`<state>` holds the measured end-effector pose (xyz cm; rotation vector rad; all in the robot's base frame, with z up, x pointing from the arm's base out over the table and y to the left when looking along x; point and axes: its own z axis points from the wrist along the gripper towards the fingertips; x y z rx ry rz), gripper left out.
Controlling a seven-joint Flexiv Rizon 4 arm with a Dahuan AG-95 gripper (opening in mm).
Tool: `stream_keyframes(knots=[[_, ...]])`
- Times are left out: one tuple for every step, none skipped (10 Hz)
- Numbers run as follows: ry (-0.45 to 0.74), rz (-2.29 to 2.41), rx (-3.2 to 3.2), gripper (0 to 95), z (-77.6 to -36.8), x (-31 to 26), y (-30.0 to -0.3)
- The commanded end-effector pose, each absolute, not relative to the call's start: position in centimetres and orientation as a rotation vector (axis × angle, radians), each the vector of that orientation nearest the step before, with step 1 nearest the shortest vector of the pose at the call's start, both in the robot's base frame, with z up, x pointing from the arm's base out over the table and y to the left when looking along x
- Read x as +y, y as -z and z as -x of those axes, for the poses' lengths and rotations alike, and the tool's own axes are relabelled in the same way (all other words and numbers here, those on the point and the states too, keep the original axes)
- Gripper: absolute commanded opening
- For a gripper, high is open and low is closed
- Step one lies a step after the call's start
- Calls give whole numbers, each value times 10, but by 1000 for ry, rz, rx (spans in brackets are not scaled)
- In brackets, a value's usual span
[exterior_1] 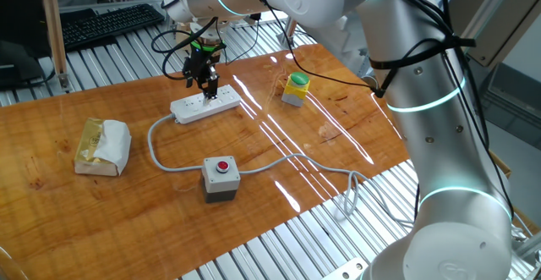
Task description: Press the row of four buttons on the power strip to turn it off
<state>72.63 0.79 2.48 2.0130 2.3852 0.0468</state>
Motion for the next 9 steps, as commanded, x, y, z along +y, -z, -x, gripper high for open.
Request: stream_keyframes(knots=[[-52, -2018, 2385, 760, -726, 8, -25], [-49, -2021, 2386, 760, -726, 8, -25], [-45, -2029, 2384, 760, -726, 8, -25], [-43, -2030, 2384, 760, -725, 9, -24], [-47, -2032, 2384, 760, -725, 9, -24], [-49, -2028, 2387, 760, -725, 9, -24], [-53, -2031, 2387, 760, -725, 9, -24], [-62, -2033, 2390, 760, -724, 9, -23], [-75, -2037, 2391, 760, -723, 9, -19]])
